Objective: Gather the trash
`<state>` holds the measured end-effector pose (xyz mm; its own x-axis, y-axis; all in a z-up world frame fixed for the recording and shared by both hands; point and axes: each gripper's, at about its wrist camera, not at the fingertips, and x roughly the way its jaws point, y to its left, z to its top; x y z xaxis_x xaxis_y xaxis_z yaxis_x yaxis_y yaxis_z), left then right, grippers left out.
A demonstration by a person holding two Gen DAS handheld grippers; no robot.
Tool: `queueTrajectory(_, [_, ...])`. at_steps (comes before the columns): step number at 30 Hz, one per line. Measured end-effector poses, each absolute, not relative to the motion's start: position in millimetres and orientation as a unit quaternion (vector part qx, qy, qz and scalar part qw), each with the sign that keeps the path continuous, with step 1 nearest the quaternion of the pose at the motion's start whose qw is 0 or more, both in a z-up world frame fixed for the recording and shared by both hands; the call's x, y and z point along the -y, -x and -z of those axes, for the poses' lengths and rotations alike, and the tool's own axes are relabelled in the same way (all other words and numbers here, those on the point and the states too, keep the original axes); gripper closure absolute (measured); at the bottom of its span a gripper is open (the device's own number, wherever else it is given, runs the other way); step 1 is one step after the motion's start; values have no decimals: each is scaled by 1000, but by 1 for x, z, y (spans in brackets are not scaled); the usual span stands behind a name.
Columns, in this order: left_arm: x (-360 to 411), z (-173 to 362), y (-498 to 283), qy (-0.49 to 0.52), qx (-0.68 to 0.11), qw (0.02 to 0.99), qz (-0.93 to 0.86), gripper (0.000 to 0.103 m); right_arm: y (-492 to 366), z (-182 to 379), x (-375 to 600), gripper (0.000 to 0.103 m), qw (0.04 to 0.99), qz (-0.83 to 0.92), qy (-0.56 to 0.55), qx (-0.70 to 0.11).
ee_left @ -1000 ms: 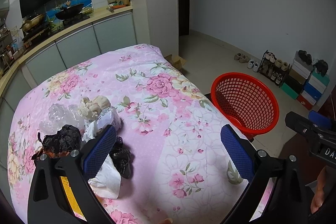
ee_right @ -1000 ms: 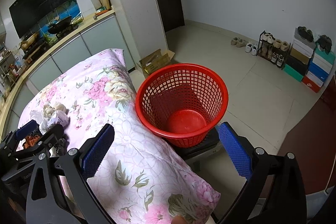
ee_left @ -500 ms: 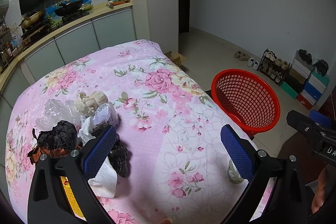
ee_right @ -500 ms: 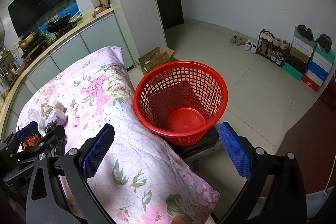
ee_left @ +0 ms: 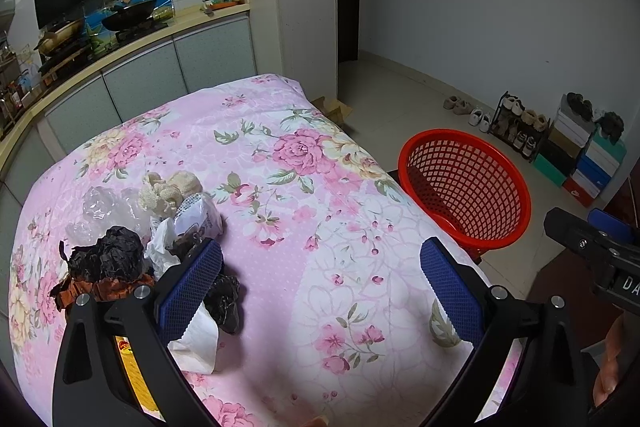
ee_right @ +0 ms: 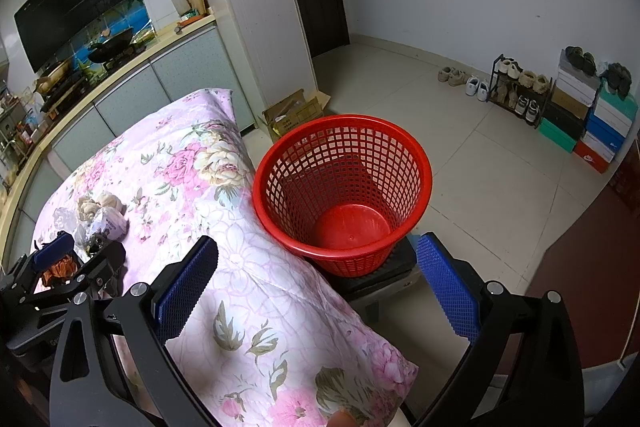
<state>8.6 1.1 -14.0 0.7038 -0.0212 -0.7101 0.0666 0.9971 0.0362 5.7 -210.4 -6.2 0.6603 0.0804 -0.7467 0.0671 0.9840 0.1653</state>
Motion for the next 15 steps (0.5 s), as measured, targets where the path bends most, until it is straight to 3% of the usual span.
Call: queueTrajectory(15, [-1, 14, -8, -29, -384, 922, 24, 7, -5, 6, 211, 7, 907, -3, -89, -412])
